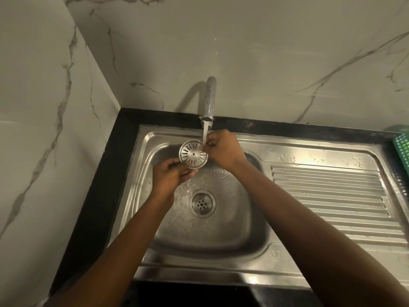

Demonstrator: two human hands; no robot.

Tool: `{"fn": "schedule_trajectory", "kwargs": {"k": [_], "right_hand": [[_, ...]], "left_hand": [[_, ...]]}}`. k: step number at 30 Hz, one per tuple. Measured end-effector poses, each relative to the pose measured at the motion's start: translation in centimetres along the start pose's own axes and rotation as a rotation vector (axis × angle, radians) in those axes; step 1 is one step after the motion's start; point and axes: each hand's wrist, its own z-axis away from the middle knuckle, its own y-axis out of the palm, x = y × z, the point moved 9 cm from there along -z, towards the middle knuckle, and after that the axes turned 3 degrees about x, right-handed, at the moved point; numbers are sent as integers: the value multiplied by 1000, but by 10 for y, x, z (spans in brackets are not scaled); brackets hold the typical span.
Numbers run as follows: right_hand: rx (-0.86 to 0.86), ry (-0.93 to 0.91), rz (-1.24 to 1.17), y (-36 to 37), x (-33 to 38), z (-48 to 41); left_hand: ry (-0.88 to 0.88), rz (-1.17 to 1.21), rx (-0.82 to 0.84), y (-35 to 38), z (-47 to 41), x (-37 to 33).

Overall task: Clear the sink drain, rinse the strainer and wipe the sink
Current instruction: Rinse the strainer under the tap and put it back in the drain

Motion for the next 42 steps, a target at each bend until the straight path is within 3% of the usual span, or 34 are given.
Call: {"fn": "schedule_trajectory", "kwargs": {"k": [10, 16, 25, 28, 31, 35, 39, 42], "right_hand": [[56, 21, 299, -26, -2, 5], [38, 47, 296, -41, -11, 8], [-49, 28, 158, -30, -6, 10], [-80, -77, 190, -22, 13, 9], [-119, -216, 302, -15, 30, 14], [-184, -346, 282, -18, 33, 22], [-207, -293, 122, -26, 15, 24], [-161, -99, -150, -22, -14, 22]], "left_hand": [[-84, -38, 70, 23, 5, 8], [-91, -120, 151, 40, 6, -2], [106, -221, 132, 28, 9, -26], [62, -127, 77, 13, 9, -18], [-113, 57, 13, 5, 6, 1], [-318, 337, 115, 18, 2, 14], [-330, 416, 118, 25, -5, 13], [-260, 428, 82, 28, -14, 12]]}}
